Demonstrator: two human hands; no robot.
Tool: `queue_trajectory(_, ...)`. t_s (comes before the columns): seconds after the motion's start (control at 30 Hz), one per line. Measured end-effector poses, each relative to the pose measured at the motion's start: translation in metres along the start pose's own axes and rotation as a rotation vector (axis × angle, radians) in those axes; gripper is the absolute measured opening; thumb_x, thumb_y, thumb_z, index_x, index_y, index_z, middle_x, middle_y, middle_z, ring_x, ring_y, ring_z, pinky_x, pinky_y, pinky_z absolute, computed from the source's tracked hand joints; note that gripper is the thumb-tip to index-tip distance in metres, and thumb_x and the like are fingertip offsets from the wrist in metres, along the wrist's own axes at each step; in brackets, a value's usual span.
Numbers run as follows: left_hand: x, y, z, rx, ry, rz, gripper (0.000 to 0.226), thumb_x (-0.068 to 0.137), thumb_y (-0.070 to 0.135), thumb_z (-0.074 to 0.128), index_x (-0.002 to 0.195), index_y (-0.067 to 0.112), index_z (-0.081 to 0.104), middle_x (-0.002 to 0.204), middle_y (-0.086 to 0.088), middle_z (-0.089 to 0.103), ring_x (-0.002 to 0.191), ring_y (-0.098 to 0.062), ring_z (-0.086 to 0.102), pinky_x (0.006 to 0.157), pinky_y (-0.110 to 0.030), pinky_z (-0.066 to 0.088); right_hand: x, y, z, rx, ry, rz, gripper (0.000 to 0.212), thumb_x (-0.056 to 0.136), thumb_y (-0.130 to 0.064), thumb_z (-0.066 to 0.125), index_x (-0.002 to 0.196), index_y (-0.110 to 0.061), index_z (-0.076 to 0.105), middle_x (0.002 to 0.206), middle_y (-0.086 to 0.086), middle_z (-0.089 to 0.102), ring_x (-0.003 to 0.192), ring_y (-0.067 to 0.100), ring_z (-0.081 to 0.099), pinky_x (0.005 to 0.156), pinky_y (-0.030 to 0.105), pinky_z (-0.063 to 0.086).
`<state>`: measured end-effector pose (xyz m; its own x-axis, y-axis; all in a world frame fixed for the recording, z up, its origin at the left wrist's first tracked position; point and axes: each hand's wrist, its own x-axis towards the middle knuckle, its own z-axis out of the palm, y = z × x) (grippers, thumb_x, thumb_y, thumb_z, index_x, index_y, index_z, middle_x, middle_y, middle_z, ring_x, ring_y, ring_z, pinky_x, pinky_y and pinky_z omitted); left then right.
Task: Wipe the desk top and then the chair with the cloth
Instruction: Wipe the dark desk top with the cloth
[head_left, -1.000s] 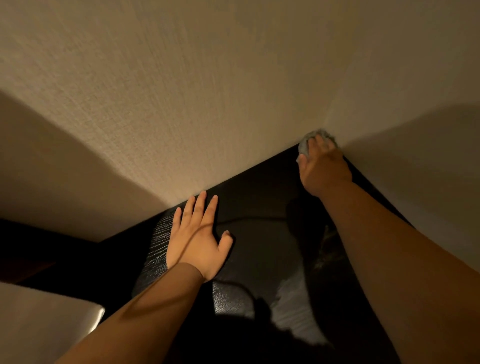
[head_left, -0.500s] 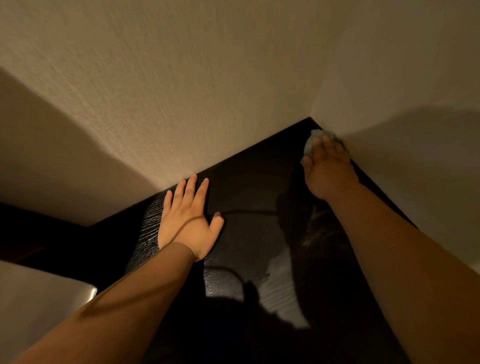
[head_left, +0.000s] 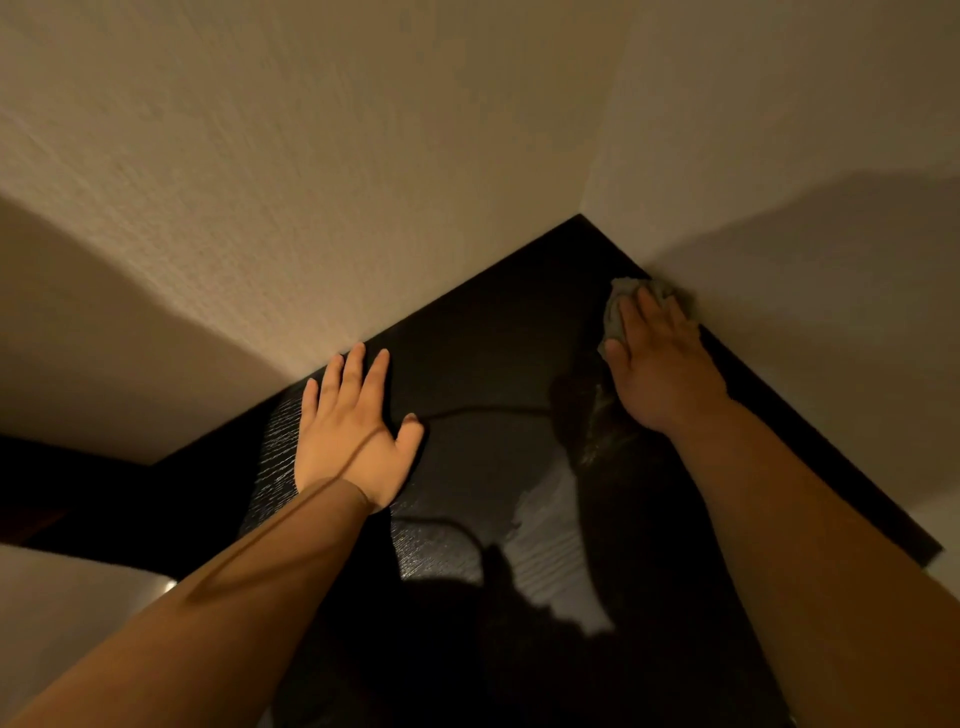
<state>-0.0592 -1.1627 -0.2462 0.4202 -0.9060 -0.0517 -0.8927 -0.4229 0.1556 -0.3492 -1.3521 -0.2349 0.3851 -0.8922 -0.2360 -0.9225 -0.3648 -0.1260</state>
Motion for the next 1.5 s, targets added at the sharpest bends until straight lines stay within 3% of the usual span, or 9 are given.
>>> queue_trajectory(0.17, -0.001, -0.002, 0.002, 0.010, -0.003, -0.003, 0.085, 0.090, 0.063, 0.035, 0.167, 0.029, 0.018, 0.175, -0.002, 0.012, 0.162, -0.024, 0.006, 0.131, -0.047, 0.007, 0.032, 0.000, -0.002, 0.011, -0.016, -0.051, 0.066, 0.107, -0.052, 0.013, 0.164, -0.020, 0.000, 0.171, 0.006, -0.006, 0.157, 0.030, -0.001, 0.127, 0.048, 0.004)
queue_trajectory(0.4, -0.001, -0.001, 0.001, -0.008, -0.001, -0.007, 0.086, 0.089, 0.062, 0.038, 0.166, 0.029, 0.020, 0.175, -0.003, 0.013, 0.161, -0.024, 0.006, 0.130, -0.048, 0.008, -0.061, -0.006, 0.012, 0.013, -0.010, -0.128, 0.072, 0.102, -0.057, 0.011, 0.163, -0.020, 0.008, 0.171, 0.002, 0.002, 0.157, 0.030, -0.001, 0.127, 0.049, 0.008)
queue_trajectory(0.6, -0.001, -0.001, 0.001, 0.001, 0.000, -0.002, 0.085, 0.090, 0.062, 0.038, 0.166, 0.028, 0.020, 0.175, -0.003, 0.012, 0.162, -0.024, 0.005, 0.131, -0.048, 0.007, -0.012, 0.032, 0.002, 0.015, -0.002, -0.045, 0.078, 0.101, -0.061, 0.009, 0.163, -0.015, 0.005, 0.171, 0.004, -0.001, 0.158, 0.025, 0.001, 0.127, 0.035, -0.002)
queue_trajectory(0.73, 0.000, -0.001, 0.001, -0.004, 0.002, -0.001, 0.085, 0.090, 0.063, 0.036, 0.166, 0.029, 0.020, 0.175, -0.002, 0.012, 0.162, -0.024, 0.005, 0.131, -0.048, 0.007, -0.027, 0.005, 0.009, 0.015, 0.037, -0.017, 0.075, 0.099, -0.054, 0.008, 0.163, -0.014, 0.012, 0.171, 0.009, 0.006, 0.157, 0.031, 0.005, 0.128, 0.048, 0.007)
queue_trajectory(0.83, 0.000, 0.000, 0.001, -0.005, 0.001, -0.001, 0.085, 0.090, 0.063, 0.037, 0.166, 0.029, 0.020, 0.175, -0.002, 0.013, 0.162, -0.024, 0.006, 0.131, -0.049, 0.007, -0.063, -0.027, 0.023, -0.012, 0.083, -0.183, 0.067, 0.103, -0.047, 0.022, 0.156, -0.009, 0.036, 0.164, 0.015, 0.029, 0.152, 0.040, 0.025, 0.120, 0.059, 0.028)
queue_trajectory(0.93, -0.001, -0.001, 0.001, 0.010, 0.000, -0.007, 0.085, 0.091, 0.064, 0.037, 0.166, 0.030, 0.018, 0.175, -0.002, 0.012, 0.162, -0.024, 0.006, 0.131, -0.049, 0.008, -0.075, -0.021, 0.026, -0.042, -0.016, -0.345, 0.069, 0.103, -0.053, 0.016, 0.160, -0.017, 0.029, 0.169, 0.006, 0.018, 0.156, 0.030, 0.012, 0.125, 0.052, 0.021)
queue_trajectory(1.13, -0.002, 0.000, 0.002, -0.005, 0.002, -0.021, 0.085, 0.089, 0.063, 0.037, 0.166, 0.031, 0.019, 0.175, -0.001, 0.013, 0.161, -0.022, 0.006, 0.131, -0.047, 0.006, -0.038, 0.040, 0.009, 0.046, 0.058, -0.037, 0.082, 0.096, -0.060, 0.005, 0.163, -0.013, 0.016, 0.171, 0.010, 0.009, 0.157, 0.032, 0.006, 0.128, 0.045, 0.007)
queue_trajectory(1.23, -0.002, -0.001, 0.003, -0.007, 0.007, -0.016, 0.086, 0.089, 0.064, 0.037, 0.166, 0.029, 0.021, 0.175, -0.003, 0.015, 0.161, -0.025, 0.010, 0.130, -0.049, 0.008, -0.051, 0.012, 0.013, 0.011, 0.068, 0.011, 0.069, 0.105, -0.051, 0.011, 0.163, -0.014, 0.012, 0.171, 0.009, 0.005, 0.157, 0.032, 0.001, 0.128, 0.045, 0.001)
queue_trajectory(1.5, -0.004, -0.002, -0.001, -0.016, 0.002, -0.003, 0.083, 0.092, 0.063, 0.036, 0.165, 0.027, 0.024, 0.174, -0.004, 0.016, 0.161, -0.026, 0.009, 0.131, -0.049, 0.008, -0.093, 0.005, 0.022, -0.009, -0.028, -0.360, 0.071, 0.101, -0.054, 0.013, 0.162, -0.020, 0.021, 0.171, 0.001, 0.012, 0.157, 0.029, 0.008, 0.126, 0.049, 0.017)
